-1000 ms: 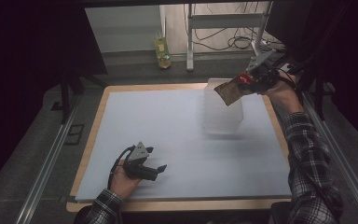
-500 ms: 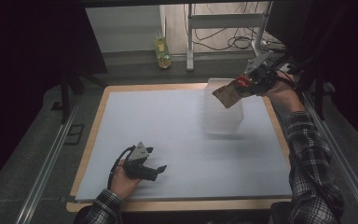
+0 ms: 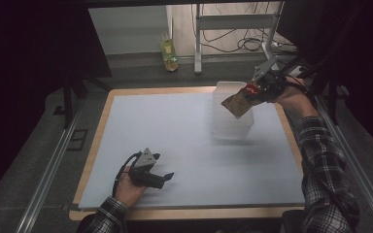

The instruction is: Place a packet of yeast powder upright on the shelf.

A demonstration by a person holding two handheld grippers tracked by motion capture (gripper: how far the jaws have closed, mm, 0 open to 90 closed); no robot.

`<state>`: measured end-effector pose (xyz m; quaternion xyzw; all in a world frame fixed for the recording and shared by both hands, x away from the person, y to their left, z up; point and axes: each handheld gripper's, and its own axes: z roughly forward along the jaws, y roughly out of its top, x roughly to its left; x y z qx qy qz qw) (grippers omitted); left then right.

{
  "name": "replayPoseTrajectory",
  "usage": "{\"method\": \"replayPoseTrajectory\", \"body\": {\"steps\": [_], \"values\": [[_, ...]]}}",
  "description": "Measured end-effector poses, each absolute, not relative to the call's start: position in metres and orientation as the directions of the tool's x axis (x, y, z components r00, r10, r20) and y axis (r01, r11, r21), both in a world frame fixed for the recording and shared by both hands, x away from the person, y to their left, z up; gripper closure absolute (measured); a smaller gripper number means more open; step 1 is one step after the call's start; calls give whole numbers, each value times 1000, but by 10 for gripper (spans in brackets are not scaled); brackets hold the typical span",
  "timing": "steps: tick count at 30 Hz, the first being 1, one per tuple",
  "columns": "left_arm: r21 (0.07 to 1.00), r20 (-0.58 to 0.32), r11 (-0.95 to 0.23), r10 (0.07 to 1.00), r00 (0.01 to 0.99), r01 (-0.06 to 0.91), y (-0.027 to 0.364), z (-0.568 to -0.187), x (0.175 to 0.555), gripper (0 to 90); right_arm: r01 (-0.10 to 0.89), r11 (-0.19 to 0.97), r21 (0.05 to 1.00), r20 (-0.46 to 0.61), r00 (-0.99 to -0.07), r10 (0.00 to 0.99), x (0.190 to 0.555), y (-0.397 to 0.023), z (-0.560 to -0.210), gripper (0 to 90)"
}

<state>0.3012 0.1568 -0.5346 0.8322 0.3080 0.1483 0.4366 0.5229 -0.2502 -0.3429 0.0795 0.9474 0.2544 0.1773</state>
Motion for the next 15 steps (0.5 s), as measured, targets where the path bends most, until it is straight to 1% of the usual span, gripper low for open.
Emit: {"method": "replayPoseTrajectory", "body": {"steps": [3, 6, 11, 15], "values": [[815, -25, -430, 642, 766, 387, 157, -535, 302, 110, 56, 853, 518, -279, -932, 231, 525, -249, -347, 708], [815, -26, -431, 640, 768, 387, 156, -535, 302, 110, 43, 870, 491, -279, -938, 204, 527, -245, -350, 709], [811, -24, -439, 637, 770, 388, 156, -536, 302, 110, 39, 882, 470, -277, -942, 189, 528, -241, -352, 711], [806, -23, -445, 635, 772, 390, 155, -536, 302, 110, 37, 904, 426, -278, -945, 170, 529, -234, -356, 711]]}}
